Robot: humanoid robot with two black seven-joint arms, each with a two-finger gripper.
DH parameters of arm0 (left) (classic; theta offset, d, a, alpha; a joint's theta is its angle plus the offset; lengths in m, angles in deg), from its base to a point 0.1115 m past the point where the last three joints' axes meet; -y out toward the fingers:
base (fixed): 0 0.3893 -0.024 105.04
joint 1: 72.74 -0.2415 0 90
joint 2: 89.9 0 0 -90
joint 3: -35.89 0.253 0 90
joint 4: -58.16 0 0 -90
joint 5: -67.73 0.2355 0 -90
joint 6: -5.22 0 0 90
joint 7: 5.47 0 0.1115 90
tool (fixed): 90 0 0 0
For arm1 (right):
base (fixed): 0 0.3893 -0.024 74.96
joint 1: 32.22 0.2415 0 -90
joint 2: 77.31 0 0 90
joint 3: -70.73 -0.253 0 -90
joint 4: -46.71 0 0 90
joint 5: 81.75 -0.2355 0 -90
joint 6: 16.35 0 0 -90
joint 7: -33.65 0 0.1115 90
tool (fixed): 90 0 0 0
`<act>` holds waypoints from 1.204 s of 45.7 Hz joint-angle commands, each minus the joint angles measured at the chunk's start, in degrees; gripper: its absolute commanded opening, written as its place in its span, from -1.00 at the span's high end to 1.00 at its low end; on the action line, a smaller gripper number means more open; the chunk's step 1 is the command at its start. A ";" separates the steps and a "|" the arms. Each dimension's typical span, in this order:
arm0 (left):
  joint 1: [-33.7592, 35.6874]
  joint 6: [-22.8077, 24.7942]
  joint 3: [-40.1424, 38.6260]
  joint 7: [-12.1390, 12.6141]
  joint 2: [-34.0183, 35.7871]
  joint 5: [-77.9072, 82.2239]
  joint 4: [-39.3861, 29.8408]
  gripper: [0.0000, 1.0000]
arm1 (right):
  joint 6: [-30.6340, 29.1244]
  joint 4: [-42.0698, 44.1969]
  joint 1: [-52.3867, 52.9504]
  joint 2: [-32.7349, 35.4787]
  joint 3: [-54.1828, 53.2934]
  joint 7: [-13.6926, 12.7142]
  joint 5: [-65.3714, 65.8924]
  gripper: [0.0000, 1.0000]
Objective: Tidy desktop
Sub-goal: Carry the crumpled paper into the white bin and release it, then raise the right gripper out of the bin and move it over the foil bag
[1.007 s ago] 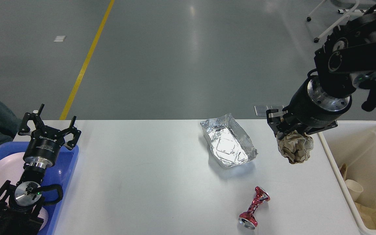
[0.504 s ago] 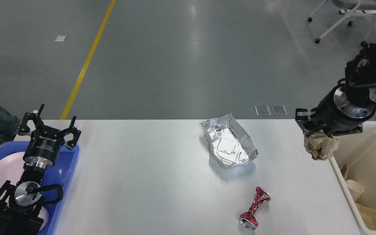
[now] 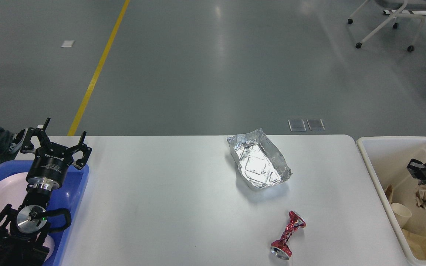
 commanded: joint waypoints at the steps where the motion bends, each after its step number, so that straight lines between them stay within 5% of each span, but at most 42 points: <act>1: 0.00 0.00 0.00 0.00 0.00 0.00 -0.01 -0.93 | 0.12 13.99 -15.12 -0.12 -9.51 0.00 0.04 1.00; 9: 0.00 0.00 0.00 0.00 0.00 0.00 -0.01 -0.93 | 6.00 26.39 -29.90 -2.74 -19.27 0.09 0.13 1.00; 21: 0.00 0.00 0.00 0.00 0.00 0.00 -0.01 -0.93 | 19.28 40.98 -45.11 -13.12 -20.07 0.00 -0.66 1.00; 37: 0.00 0.00 0.00 0.00 0.00 0.00 -0.01 -0.93 | 23.15 42.49 -47.58 -14.71 -19.98 -0.35 -0.66 1.00; 38: 0.00 0.00 0.00 0.00 0.00 0.00 -0.01 -0.93 | 23.67 42.49 -47.58 -14.71 -20.07 -0.26 -0.66 0.92; 39: 0.00 0.00 0.00 0.00 0.00 0.00 -0.01 -0.93 | 24.46 42.49 -47.58 -14.71 -20.07 -0.26 -0.75 0.62; 43: 0.00 0.00 0.00 0.00 0.00 0.00 -0.01 -0.93 | 29.02 42.49 -47.23 -14.71 -20.07 -0.26 -0.75 -1.00; 55: 0.00 0.00 0.00 0.00 0.00 0.00 -0.01 -0.93 | 30.44 42.22 -47.14 -14.79 -20.24 -0.26 -0.84 -1.00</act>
